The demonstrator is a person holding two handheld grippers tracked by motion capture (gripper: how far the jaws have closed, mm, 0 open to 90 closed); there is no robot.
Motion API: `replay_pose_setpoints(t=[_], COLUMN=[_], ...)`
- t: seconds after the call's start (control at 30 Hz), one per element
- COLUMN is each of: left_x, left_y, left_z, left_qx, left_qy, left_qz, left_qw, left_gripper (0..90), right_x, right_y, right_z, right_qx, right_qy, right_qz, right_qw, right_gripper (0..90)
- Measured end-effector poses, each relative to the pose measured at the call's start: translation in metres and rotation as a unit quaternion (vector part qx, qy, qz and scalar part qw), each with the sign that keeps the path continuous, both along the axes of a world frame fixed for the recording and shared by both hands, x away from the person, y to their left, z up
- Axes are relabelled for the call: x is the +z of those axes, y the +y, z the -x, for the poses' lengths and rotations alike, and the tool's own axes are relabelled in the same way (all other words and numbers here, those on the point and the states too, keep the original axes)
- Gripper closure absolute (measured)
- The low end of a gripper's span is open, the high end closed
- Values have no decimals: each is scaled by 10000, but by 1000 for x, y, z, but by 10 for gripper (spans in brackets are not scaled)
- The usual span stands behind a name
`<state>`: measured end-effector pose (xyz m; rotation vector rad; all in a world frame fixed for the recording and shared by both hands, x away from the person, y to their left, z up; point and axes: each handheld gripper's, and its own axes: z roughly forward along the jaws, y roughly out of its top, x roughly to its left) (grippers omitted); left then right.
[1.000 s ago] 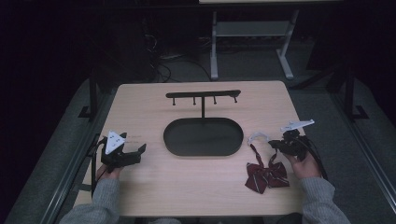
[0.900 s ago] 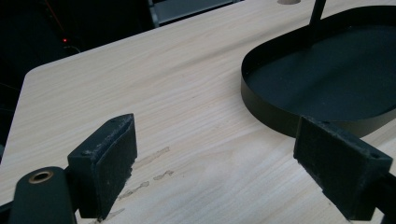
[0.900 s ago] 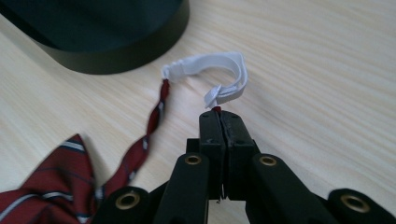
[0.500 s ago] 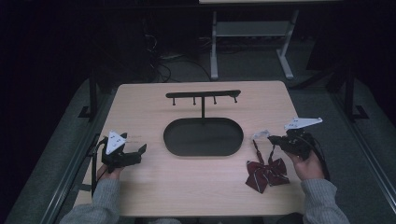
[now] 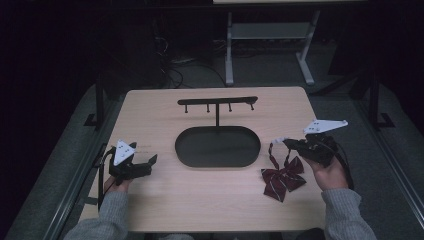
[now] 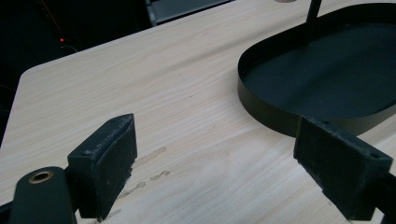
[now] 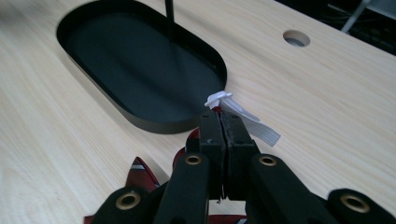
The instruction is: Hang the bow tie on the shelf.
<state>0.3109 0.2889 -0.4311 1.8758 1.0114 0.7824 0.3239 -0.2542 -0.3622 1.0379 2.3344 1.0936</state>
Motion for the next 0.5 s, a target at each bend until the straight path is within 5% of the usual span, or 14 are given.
replay_pose_setpoints(t=[0.5], left_x=[0], left_y=[0], left_z=[0], left_qx=[3], left_qy=[26], left_qz=[-30], left_qw=[10000], left_gripper=[130], right_x=[32], right_y=[12], right_z=[5], right_qx=[260], right_qy=[-316], right_qz=[-82], right_qw=[9991], right_gripper=[881])
